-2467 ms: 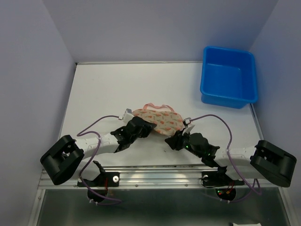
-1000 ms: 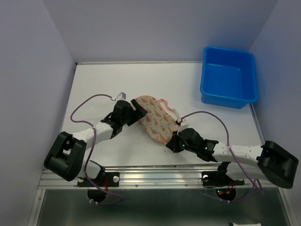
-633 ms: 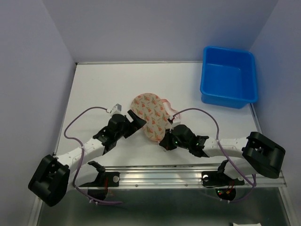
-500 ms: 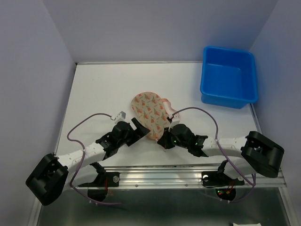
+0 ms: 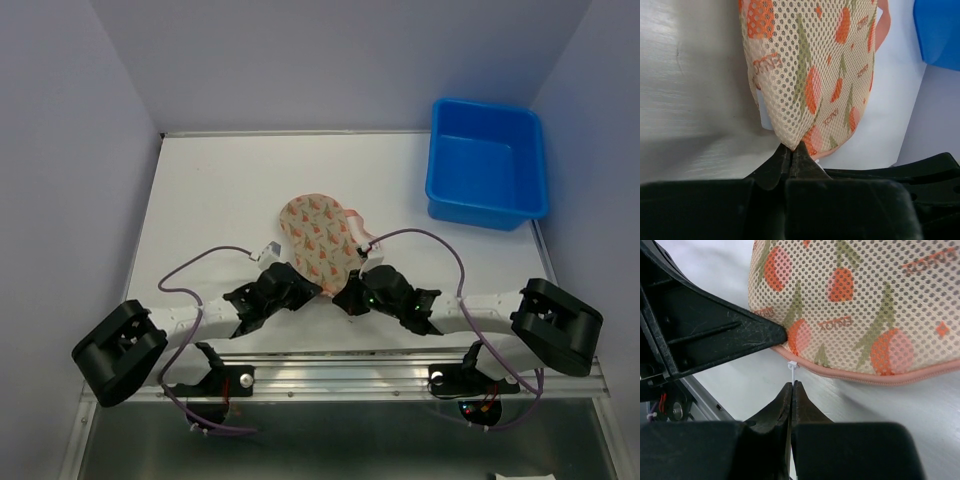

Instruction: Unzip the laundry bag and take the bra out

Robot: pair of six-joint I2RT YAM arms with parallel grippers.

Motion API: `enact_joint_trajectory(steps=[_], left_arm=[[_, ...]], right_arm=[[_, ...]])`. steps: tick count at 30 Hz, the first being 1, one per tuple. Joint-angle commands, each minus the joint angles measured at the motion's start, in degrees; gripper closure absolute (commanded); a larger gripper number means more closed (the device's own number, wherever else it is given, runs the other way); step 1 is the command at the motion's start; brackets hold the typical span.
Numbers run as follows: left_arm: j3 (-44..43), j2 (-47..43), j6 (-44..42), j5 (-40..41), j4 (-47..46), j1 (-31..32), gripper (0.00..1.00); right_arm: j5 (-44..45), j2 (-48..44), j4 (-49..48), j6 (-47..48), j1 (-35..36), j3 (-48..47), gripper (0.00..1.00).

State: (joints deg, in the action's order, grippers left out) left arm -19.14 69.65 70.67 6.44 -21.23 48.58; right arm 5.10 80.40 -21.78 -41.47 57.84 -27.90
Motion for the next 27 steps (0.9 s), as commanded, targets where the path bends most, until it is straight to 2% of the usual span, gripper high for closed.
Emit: enact_joint_trajectory(steps=[1,4,9,13,17,19,20,23,24,26,27], left_arm=[[-1.43,-3.19,-0.01,6.12,2.24,0.03,1.00],[-0.21,-6.36,-1.67,6.48,4.79,-1.29,1.00],[0.94,-10.58,-7.80,3.24,7.17,-8.91,1.00],[-1.07,-8.49,-15.11,-0.72,9.19,-15.34,1.00],[-5.81,-3.66,-21.09,-3.18,8.14,-19.74,1.00],[-10.02,0.74,-22.16,-4.15,8.31,-20.71,0.89],[-11.09,2.93,-22.16,-4.67,7.97,-20.72,0.69],[-13.20,3.39,-20.15,-8.71,6.04,-20.54,0.39],[-13.03,2.78,-19.44,-9.24,5.59,-20.37,0.21],[-12.33,0.25,-18.04,-9.51,5.59,-19.49,0.08],[-11.28,-0.82,-17.59,-9.60,5.68,-19.05,0.07]], right_arm=[[4.91,-5.94,-1.26,-1.77,0.60,3.46,0.99],[9.12,-10.60,3.92,-2.03,0.60,6.19,0.99],[12.56,-19.99,11.65,-2.03,0.60,10.66,0.99],[11.95,-26.07,15.01,-0.46,0.60,12.08,0.99],[7.83,-27.49,14.66,2.26,0.60,11.12,0.99],[5.89,-24.87,12.91,3.58,0.60,10.06,0.99],[4.32,-23.55,12.29,3.85,0.60,8.84,0.99],[3.07,-18.38,9.75,4.03,1.13,6.99,0.99],[3.07,-17.13,8.17,3.95,1.13,6.03,0.99],[3.33,-13.63,5.97,3.42,1.13,4.44,0.99],[3.51,-12.47,5.26,3.24,1.13,3.82,0.99]])
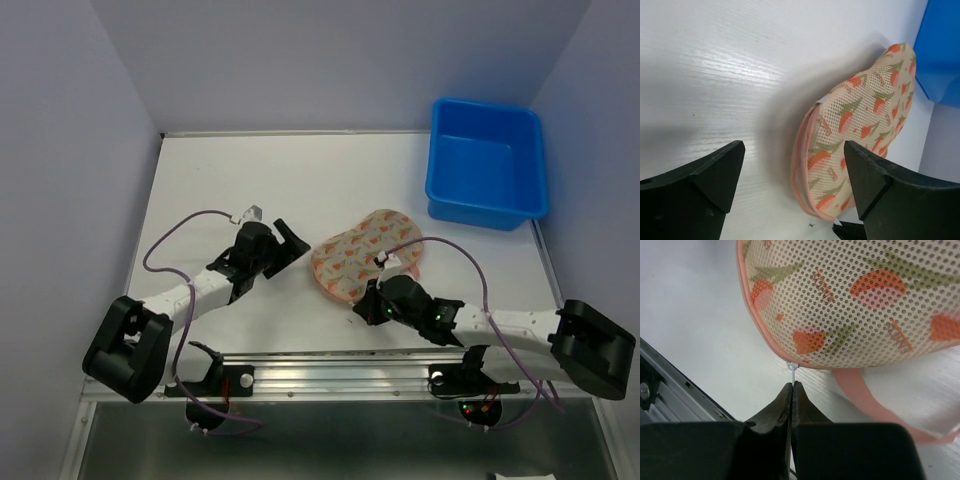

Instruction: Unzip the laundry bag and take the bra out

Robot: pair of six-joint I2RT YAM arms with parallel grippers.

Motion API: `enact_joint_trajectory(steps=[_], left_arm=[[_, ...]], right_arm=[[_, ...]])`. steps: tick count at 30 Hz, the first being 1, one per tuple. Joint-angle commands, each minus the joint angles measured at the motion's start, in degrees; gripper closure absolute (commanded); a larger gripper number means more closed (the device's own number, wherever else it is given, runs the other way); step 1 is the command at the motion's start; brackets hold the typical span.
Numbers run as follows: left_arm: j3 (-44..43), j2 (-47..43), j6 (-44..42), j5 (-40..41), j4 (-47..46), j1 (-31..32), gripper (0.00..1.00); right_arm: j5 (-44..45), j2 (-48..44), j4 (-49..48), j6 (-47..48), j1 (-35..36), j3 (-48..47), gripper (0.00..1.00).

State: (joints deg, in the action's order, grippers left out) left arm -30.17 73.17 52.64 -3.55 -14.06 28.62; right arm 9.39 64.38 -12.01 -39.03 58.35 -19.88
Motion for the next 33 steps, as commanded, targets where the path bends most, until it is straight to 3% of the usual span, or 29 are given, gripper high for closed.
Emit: enact_joint_trajectory(steps=[1,8,16,20,21,23,24,26,33], left_arm=[[0.37,-5.30,0.97,0.30,-0.88,1.26,0.06],[8.62,-13.13,10.10,5.21,-1.92,10.83,0.06],[7.33,-4.71,13.71,6.98,-7.29,17.17,0.18],[5.83,-1.36,14.42,8.03,-9.31,17.52,0.38],[5.57,-1.10,14.51,8.56,-9.23,17.61,0.55],[5.04,-1.44,14.59,9.53,-9.14,17.61,0.74],[5.04,-1.71,14.59,9.79,-9.05,17.61,0.89],[4.95,-2.85,14.59,10.84,-7.83,17.61,1.00],[6.88,-7.24,13.10,14.80,-2.55,16.38,1.00]], right_arm=[[-0.43,4.60,-5.21,0.45,0.63,-4.81,0.99],[0.45,13.66,-8.99,0.09,0.63,-11.83,0.99],[-0.42,17.18,-10.22,-0.35,0.63,-14.22,0.99],[-0.60,16.75,-10.58,-0.96,0.63,-13.43,0.99],[-0.42,16.48,-10.58,-0.96,0.63,-13.08,0.99],[0.36,15.25,-10.40,-1.40,0.63,-11.59,0.99],[0.72,14.73,-10.31,-1.67,0.63,-10.98,0.99],[2.38,12.44,-10.14,-2.45,0.63,-8.69,0.99],[7.57,1.47,-3.22,-2.81,0.63,-1.57,0.99]])
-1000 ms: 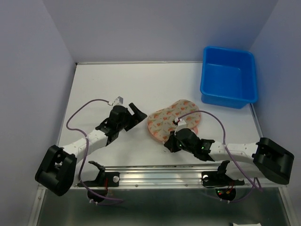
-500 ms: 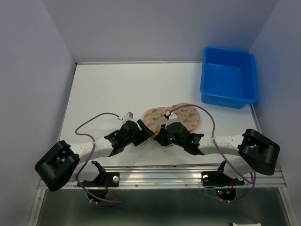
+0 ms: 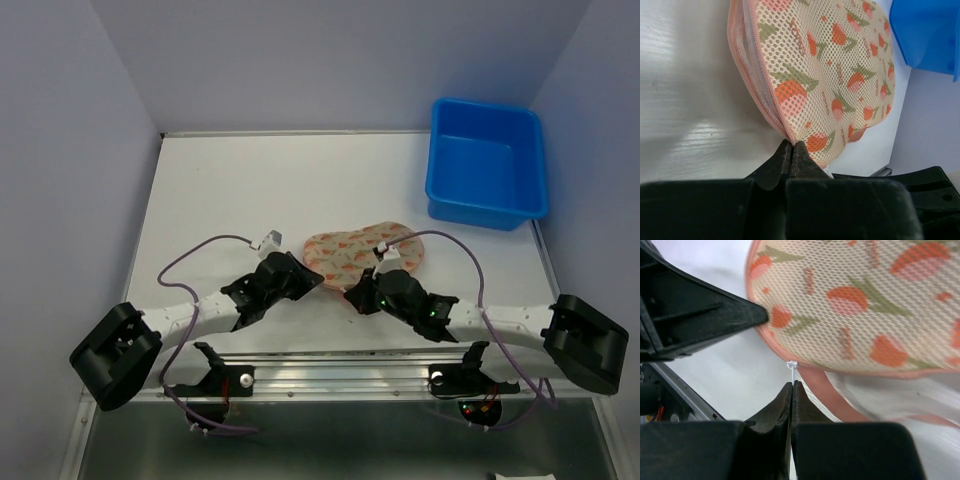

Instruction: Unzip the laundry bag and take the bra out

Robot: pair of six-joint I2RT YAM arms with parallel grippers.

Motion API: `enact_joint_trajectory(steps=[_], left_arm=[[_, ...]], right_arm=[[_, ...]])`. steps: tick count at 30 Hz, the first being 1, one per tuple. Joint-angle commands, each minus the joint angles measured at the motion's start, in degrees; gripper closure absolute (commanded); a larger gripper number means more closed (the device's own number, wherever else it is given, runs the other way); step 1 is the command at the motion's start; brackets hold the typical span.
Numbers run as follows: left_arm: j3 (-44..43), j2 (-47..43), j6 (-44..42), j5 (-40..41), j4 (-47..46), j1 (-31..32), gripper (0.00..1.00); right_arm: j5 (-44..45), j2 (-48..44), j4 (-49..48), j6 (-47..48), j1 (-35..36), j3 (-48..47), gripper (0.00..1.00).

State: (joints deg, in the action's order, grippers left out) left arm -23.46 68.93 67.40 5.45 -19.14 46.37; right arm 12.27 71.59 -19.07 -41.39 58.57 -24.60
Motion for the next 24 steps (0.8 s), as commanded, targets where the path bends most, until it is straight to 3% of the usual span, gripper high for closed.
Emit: enact_joint_trajectory(steps=[1,8,15,17,18,21,22,24], left_arm=[[1.30,-3.53,-2.44,5.71,2.79,-2.67,1.00],[3.08,-6.43,-9.63,3.34,6.21,-11.46,1.00],[-6.49,-1.61,-16.75,2.90,7.27,-16.75,0.96],[-10.63,0.58,-17.82,1.41,7.71,-16.84,0.83],[-11.77,2.07,-18.00,0.71,7.88,-16.84,0.66],[-13.01,2.01,-16.78,-1.93,7.62,-16.93,0.31],[-12.75,1.48,-16.07,-2.37,7.54,-16.93,0.12],[-11.08,-1.06,-14.32,-3.87,7.62,-16.75,0.01]], right_arm=[[5.21,-7.42,5.00,-0.36,0.41,4.02,0.99],[6.11,-19.91,13.53,1.74,0.41,7.37,0.99],[-1.72,-14.04,11.53,5.09,0.41,2.90,0.99],[-2.78,-9.91,9.85,5.18,0.41,1.05,0.99],[-3.39,-8.59,8.19,5.09,0.41,0.44,0.99],[-3.66,-3.59,6.24,4.82,0.41,-2.63,0.99],[-3.75,-2.43,5.28,4.82,0.41,-3.52,0.99],[-3.92,0.73,3.87,4.39,0.41,-5.88,0.99]])
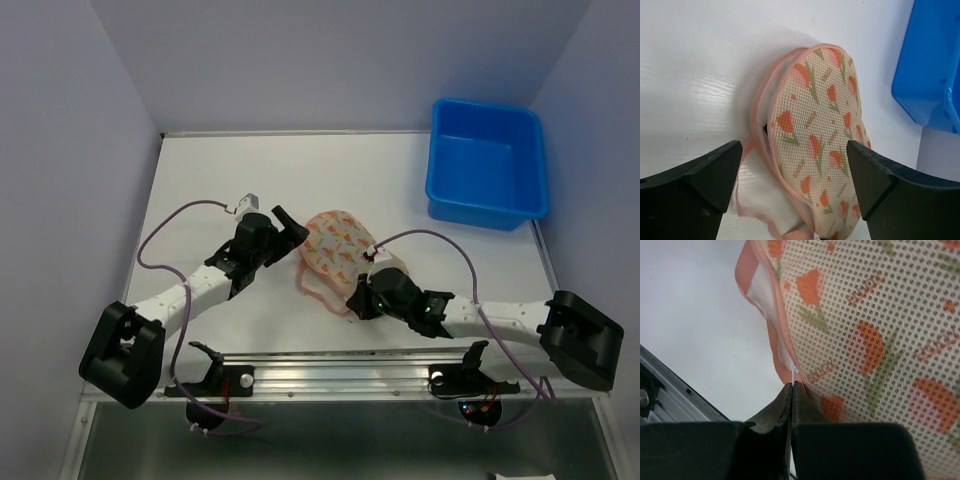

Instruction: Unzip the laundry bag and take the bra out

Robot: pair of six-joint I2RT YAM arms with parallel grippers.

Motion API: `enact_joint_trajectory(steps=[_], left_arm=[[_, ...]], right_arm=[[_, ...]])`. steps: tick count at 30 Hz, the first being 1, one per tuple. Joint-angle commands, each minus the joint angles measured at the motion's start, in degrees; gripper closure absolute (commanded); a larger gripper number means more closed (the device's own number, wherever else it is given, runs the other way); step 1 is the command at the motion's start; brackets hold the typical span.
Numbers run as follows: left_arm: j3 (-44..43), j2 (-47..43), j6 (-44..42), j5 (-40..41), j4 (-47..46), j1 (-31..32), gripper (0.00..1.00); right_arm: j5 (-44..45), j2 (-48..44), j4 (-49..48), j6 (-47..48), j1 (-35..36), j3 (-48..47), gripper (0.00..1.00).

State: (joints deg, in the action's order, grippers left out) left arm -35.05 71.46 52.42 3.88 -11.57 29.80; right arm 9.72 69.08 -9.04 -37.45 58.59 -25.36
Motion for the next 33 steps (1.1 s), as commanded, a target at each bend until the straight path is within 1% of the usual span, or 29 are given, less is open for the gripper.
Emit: enact_joint_trajectory(steps=[1,5,6,8,9,11,13,18,19,20,21,22,23,24,26,27,28,33], left_arm=[[1.29,-4.57,1.18,-3.08,0.06,0.08,0.01],[6.90,-10.62,6.09,-3.18,-0.11,3.24,0.01],[7.88,-11.51,7.07,-2.83,-0.20,5.68,0.01],[10.07,-12.74,9.18,-0.98,-1.08,8.33,0.02],[10.70,-12.58,10.67,-0.72,-1.69,10.60,0.03],[11.49,-11.01,11.82,-0.63,-3.97,12.11,0.05],[11.49,-9.07,12.53,-0.54,-5.38,13.87,0.09],[9.39,-2.13,12.53,-0.54,-8.29,15.37,0.21],[9.12,-1.51,12.53,-0.45,-8.46,15.46,0.29],[8.86,-0.80,12.44,-0.36,-8.81,15.55,0.34],[8.33,-0.01,12.35,-0.28,-9.25,15.55,0.45],[8.15,0.43,12.09,-0.10,-9.43,15.55,0.51],[7.63,0.69,11.65,0.25,-9.08,15.55,0.60],[7.36,0.96,11.39,0.69,-8.73,15.46,0.75],[6.49,1.05,10.95,2.09,-7.42,15.37,0.89],[6.14,0.96,10.51,2.53,-7.06,15.29,0.99],[5.61,0.87,10.24,3.06,-6.19,14.94,1.00],[4.64,0.78,8.40,3.33,-4.95,12.65,1.00]], right_arm=[[-1.19,4.13,-6.69,0.19,0.39,-5.74,0.99],[-0.66,7.82,-8.89,-1.04,0.39,-8.73,0.99],[-0.66,9.13,-9.41,-1.13,0.39,-9.26,0.99],[-0.66,10.46,-9.68,-1.05,0.39,-10.75,0.99],[-0.75,10.98,-9.86,-1.04,0.39,-11.28,0.99],[-0.93,12.30,-10.21,-1.13,0.39,-12.07,0.99],[-1.19,12.92,-10.82,-1.31,0.39,-12.16,0.99],[-1.63,13.28,-11.35,-2.10,0.39,-11.20,0.99],[-1.72,13.10,-11.44,-2.19,0.39,-10.85,0.99],[-1.54,12.84,-11.44,-2.36,0.39,-10.58,0.99],[-1.45,12.14,-11.44,-2.62,0.39,-9.63,0.99],[-1.37,11.70,-11.44,-2.71,0.39,-9.01,0.99],[-1.37,11.08,-11.44,-2.89,0.39,-8.39,0.99],[-1.10,9.69,-11.44,-3.24,0.39,-6.82,0.99],[-0.84,7.92,-11.35,-3.59,0.39,-4.97,0.99],[-0.49,6.96,-11.27,-4.03,0.39,-4.00,0.99],[-0.40,4.95,-10.83,-4.21,0.39,-1.99,0.99],[1.27,-1.83,-8.19,-5.44,0.39,3.30,0.99]])
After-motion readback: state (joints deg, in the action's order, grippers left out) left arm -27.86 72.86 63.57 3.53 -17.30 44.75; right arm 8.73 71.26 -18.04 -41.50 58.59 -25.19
